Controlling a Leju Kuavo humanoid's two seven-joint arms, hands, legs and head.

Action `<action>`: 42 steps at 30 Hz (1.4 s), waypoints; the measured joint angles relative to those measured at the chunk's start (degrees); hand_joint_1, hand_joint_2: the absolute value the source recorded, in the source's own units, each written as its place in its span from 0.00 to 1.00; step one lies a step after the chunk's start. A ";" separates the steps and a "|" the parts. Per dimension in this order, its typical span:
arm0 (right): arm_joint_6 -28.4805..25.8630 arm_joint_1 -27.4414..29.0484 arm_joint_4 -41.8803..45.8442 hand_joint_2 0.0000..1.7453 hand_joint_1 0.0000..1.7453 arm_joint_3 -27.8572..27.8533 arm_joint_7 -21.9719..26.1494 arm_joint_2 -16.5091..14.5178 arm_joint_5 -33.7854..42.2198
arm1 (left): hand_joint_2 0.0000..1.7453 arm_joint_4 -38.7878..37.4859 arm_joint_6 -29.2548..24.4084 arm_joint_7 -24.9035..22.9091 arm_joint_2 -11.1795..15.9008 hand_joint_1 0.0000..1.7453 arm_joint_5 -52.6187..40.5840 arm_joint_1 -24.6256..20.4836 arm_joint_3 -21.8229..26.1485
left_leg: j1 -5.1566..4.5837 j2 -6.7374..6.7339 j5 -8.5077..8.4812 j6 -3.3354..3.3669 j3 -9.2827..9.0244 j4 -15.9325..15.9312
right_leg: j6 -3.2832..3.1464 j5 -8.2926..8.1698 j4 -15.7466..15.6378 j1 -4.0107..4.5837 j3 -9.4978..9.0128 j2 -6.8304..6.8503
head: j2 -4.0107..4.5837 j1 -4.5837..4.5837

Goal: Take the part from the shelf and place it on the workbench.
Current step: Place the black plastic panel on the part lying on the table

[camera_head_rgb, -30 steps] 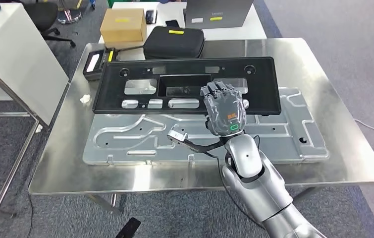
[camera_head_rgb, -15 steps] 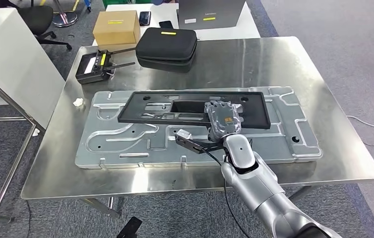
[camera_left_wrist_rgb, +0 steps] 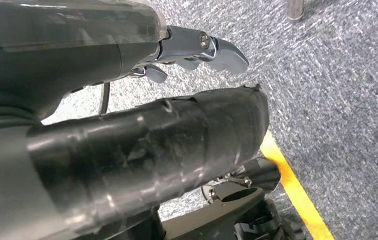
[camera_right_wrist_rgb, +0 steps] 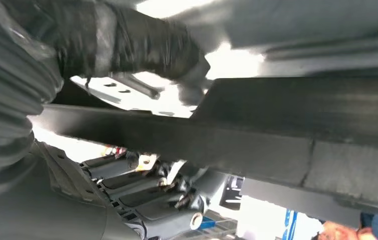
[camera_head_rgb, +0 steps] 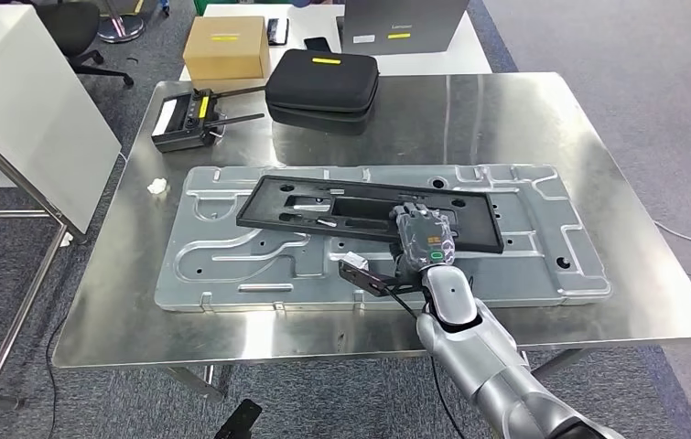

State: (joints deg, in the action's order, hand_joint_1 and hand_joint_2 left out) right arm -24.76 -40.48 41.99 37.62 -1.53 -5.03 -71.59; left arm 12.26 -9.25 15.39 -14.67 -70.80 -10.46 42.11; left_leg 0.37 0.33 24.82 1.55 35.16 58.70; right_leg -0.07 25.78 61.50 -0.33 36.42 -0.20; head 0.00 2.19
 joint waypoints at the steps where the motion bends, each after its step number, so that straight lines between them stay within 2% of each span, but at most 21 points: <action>1: -0.28 0.00 -0.08 1.00 0.00 -0.07 -0.01 -0.01 -0.20 | 0.00 0.00 -0.03 -0.05 -0.03 0.00 -0.01 -0.01 -0.01 | -0.07 -0.01 0.04 -0.19 0.01 0.01 | -0.19 -0.30 -1.61 0.20 -0.77 0.02 | 0.00 -0.02; 5: -0.96 0.11 -0.44 1.00 0.00 -0.18 -0.14 -0.04 -1.31 | 0.00 0.00 -0.31 -0.41 -0.02 0.00 -0.04 -0.01 -0.09 | -0.10 -0.11 0.76 -1.24 0.13 0.65 | -0.97 -0.53 -2.67 -0.07 -1.37 -0.06 | 0.00 -0.09; 7: -1.47 0.17 -0.48 1.00 0.00 -0.18 0.02 -0.07 -2.02 | 0.00 0.00 -0.42 -0.49 0.01 0.00 -0.02 -0.01 -0.13 | 0.06 -0.11 3.59 -1.83 2.12 5.28 | -1.47 -0.74 -3.11 -0.40 -1.72 0.06 | 0.00 -0.22; 9: -2.09 0.55 -0.41 1.00 0.00 -0.18 0.49 -0.05 -2.81 | 0.00 0.00 -0.49 -0.51 0.03 0.00 0.09 0.11 -0.16 | 0.28 -0.13 6.91 -2.35 5.60 12.78 | -1.66 -0.72 -3.09 -0.41 -1.75 0.11 | 0.00 -0.31; 11: -2.43 1.33 0.11 1.00 0.00 -0.18 0.90 -0.03 -3.55 | 0.00 0.00 -0.57 -0.54 0.09 0.00 0.28 0.30 -0.17 | 0.50 -0.14 6.98 -2.69 7.09 15.68 | -1.66 -0.62 -2.96 -0.44 -1.75 0.09 | 0.00 -0.30; 12: -2.47 1.73 0.67 1.00 0.00 -0.18 1.00 -0.01 -4.03 | 0.00 0.00 -0.63 -0.54 0.14 0.00 0.38 0.35 -0.17 | 0.62 -0.15 5.46 -2.77 6.21 13.75 | -1.57 -0.54 -2.86 -0.48 -1.77 0.03 | 0.00 -0.31; 14: -2.40 2.35 2.39 1.00 0.00 -0.17 1.03 0.13 -5.22 | 0.00 0.00 -0.77 -0.47 0.22 0.00 0.61 0.34 -0.19 | 0.83 -0.15 1.81 -2.81 2.43 6.05 | -1.17 -0.26 -2.51 -0.48 -1.76 -0.13 | 0.00 -0.31; 16: -2.10 2.77 4.61 1.00 0.00 -0.13 1.03 0.57 -6.55 | 0.00 0.00 -1.01 -0.32 0.25 0.00 1.09 0.34 -0.20 | 0.77 -0.03 0.38 -2.39 -0.06 0.94 | -0.59 -0.03 -2.17 -0.27 -1.62 -0.25 | 0.00 -0.27; 19: -0.11 3.80 9.07 1.00 0.00 0.30 1.03 2.50 -8.66 | 0.00 0.00 -1.54 0.15 0.31 0.00 2.18 0.58 -0.18 | 0.60 0.10 0.33 -1.20 -0.40 0.05 | 0.40 0.07 -2.25 -0.28 -1.61 -0.21 | 0.00 -0.25; 21: 2.23 4.49 12.54 1.00 0.00 0.67 0.98 4.88 -9.52 | 0.00 0.00 -1.98 0.53 0.42 0.00 2.96 0.75 -0.11 | 0.68 0.10 0.04 -0.31 -0.57 -0.38 | 1.02 1.51 -0.39 -0.47 -0.83 -0.12 | 0.00 -0.22; 24: 5.33 5.69 17.78 1.00 0.00 1.21 0.82 9.61 -10.04 | 0.00 0.00 -3.00 0.94 0.63 0.00 4.18 1.19 0.19 | 0.61 0.07 0.00 0.38 -0.61 -0.51 | 1.56 6.56 9.64 -0.52 3.80 -0.08 | 0.00 -0.20; 25: 5.80 6.49 19.61 1.00 0.00 1.34 0.79 11.37 -9.91 | 0.00 0.00 -3.34 1.14 0.71 0.00 4.57 1.45 0.31 | 0.54 0.09 0.05 0.47 -0.61 -0.47 | 1.64 7.43 12.55 -0.52 5.21 -0.08 | 0.00 -0.20; 26: 5.97 7.50 21.68 1.00 0.00 1.41 0.76 13.31 -9.67 | 0.00 0.00 -3.63 1.38 0.80 0.00 5.01 1.73 0.44 | 0.48 0.15 0.11 0.54 -0.63 -0.42 | 1.63 7.24 13.57 -0.52 5.75 -0.08 | 0.00 -0.20; 27: 5.95 8.59 23.78 1.00 0.00 1.42 0.72 15.24 -9.37 | 0.00 0.00 -3.89 1.64 0.90 0.00 5.44 1.99 0.60 | 0.43 0.23 0.18 0.59 -0.68 -0.36 | 1.52 5.99 12.30 -0.50 5.21 -0.08 | 0.00 -0.19; 29: 5.86 10.67 28.30 1.00 0.00 1.40 0.78 19.18 -8.67 | 0.00 0.00 -4.37 2.13 1.03 0.00 6.15 2.38 0.97 | 0.32 0.37 0.38 0.56 -0.84 -0.26 | 0.99 2.23 4.81 -0.37 1.73 0.00 | 0.00 -0.19; 31: 5.91 12.60 33.13 1.00 0.00 1.39 1.65 23.23 -7.69 | 0.00 0.00 -4.68 2.52 1.14 0.00 6.52 2.59 1.38 | 0.03 0.43 0.60 0.32 -0.85 -0.12 | 0.50 0.23 -1.25 -0.04 -1.16 0.15 | 0.00 -0.21; 33: 6.27 14.46 38.01 1.00 0.00 1.39 3.25 27.19 -6.43 | 0.00 0.00 -4.80 2.72 1.31 0.00 6.68 2.77 1.70 | -0.15 0.41 0.66 -0.09 -0.84 -0.15 | 0.27 0.13 -2.40 0.23 -1.75 0.14 | 0.00 -0.22; 36: 7.05 16.64 45.05 1.00 0.00 1.38 5.35 32.17 -4.12 | 0.00 0.00 -5.39 2.86 1.62 0.00 7.07 2.92 1.94 | -0.22 0.17 2.05 -0.94 -0.37 1.29 | -0.47 -0.14 -2.95 -0.33 -2.08 0.13 | 0.00 -0.27; 40: 5.79 20.09 51.96 1.00 0.00 1.04 6.68 35.93 -0.91 | 0.00 0.00 -5.87 3.18 1.92 0.00 7.44 2.98 2.07 | 0.15 0.01 8.61 -1.84 5.32 14.44 | -1.16 -0.12 -3.08 -0.43 -2.29 0.35 | 0.00 -0.37; 41: 4.43 21.51 53.14 0.75 0.00 0.68 7.10 36.13 -0.11 | 0.00 0.00 -6.01 3.19 1.97 0.00 7.48 3.03 2.09 | 0.21 0.01 8.80 -1.96 6.04 16.10 | -1.19 -0.08 -3.01 -0.42 -2.30 0.38 | 0.00 -0.37; 42: 2.81 23.09 54.10 0.50 0.00 0.16 7.52 36.03 0.70 | 0.00 0.00 -6.19 3.18 1.98 0.00 7.50 3.08 2.10 | 0.25 0.00 7.85 -2.01 5.65 15.42 | -1.19 -0.02 -2.92 -0.42 -2.32 0.40 | 0.00 -0.38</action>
State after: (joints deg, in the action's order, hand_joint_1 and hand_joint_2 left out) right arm -21.96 -17.39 96.09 37.78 5.99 31.00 -70.89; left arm 12.26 -15.43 18.56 -12.69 -63.30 -7.38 44.21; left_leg 0.63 0.34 32.67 -0.47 40.81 74.13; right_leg -1.25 25.76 58.58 -0.75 34.10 0.20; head 0.00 1.81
